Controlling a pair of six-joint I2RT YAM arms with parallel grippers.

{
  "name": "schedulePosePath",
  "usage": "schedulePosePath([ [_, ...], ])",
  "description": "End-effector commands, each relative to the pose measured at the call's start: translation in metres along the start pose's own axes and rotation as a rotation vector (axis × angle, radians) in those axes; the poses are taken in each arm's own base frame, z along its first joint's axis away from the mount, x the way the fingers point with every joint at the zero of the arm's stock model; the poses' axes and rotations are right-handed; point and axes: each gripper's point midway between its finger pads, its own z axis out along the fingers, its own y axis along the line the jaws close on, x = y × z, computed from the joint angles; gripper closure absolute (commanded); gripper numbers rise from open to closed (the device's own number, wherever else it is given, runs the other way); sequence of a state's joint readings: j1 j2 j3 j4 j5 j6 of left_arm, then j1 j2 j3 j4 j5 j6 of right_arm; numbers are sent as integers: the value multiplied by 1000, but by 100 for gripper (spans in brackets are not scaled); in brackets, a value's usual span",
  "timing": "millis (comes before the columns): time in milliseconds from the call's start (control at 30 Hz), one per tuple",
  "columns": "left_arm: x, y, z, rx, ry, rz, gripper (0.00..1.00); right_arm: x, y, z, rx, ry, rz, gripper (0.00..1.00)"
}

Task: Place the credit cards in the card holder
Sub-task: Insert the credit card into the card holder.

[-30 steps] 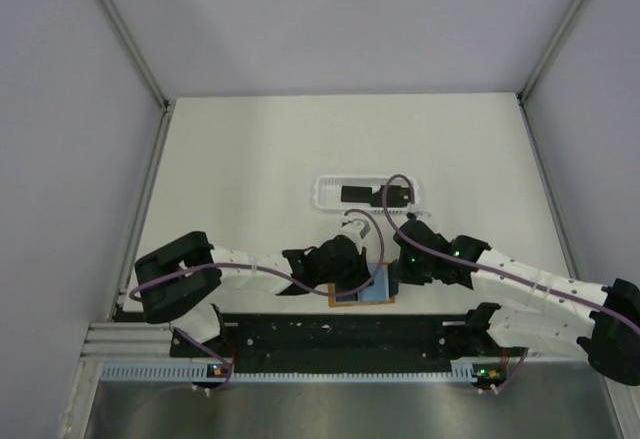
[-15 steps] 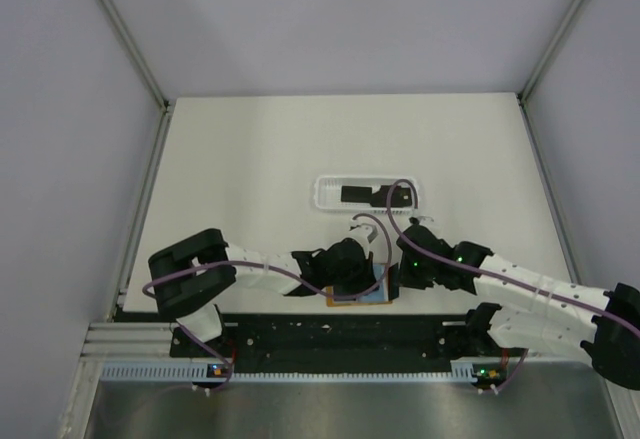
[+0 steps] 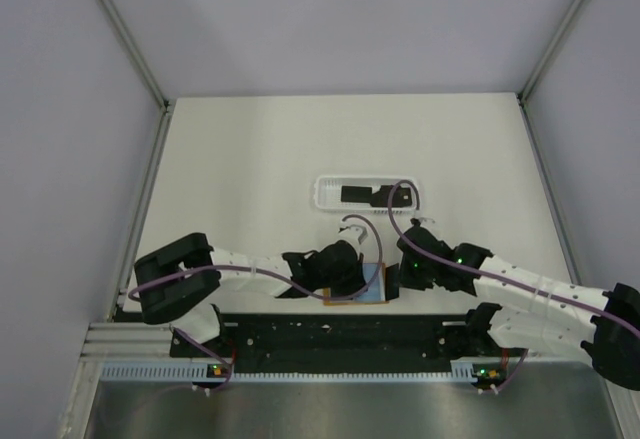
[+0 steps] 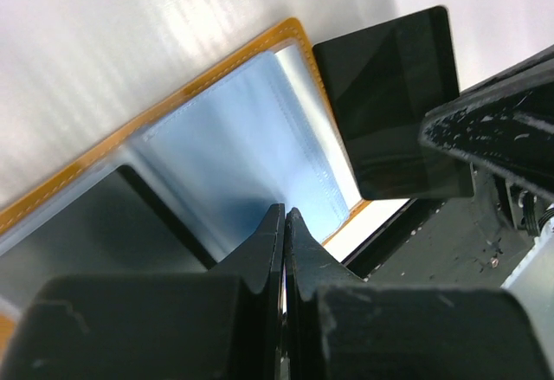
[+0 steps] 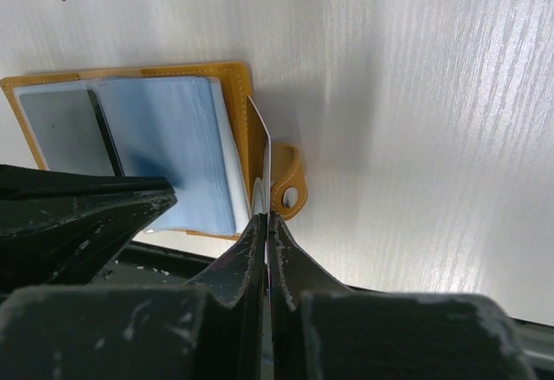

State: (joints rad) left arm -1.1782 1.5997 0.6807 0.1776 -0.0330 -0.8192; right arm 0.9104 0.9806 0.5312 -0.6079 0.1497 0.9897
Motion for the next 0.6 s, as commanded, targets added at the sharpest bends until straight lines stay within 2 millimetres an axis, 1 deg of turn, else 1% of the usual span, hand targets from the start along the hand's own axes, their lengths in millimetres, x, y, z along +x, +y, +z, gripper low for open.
schedulePosePath([
  [0, 8, 24, -16, -86, 1, -1, 100, 9, -16, 6, 54, 7, -11, 100],
  [200, 13, 37, -22, -124, 5, 0, 100, 11, -19, 7, 63, 11, -11, 100],
  [433, 26, 57, -28, -164, 22, -23, 100, 11, -22, 8, 72, 9, -13, 100],
  [567, 29, 64, -33, -174, 18, -31, 100, 9, -22, 7, 71, 0, -13, 100],
])
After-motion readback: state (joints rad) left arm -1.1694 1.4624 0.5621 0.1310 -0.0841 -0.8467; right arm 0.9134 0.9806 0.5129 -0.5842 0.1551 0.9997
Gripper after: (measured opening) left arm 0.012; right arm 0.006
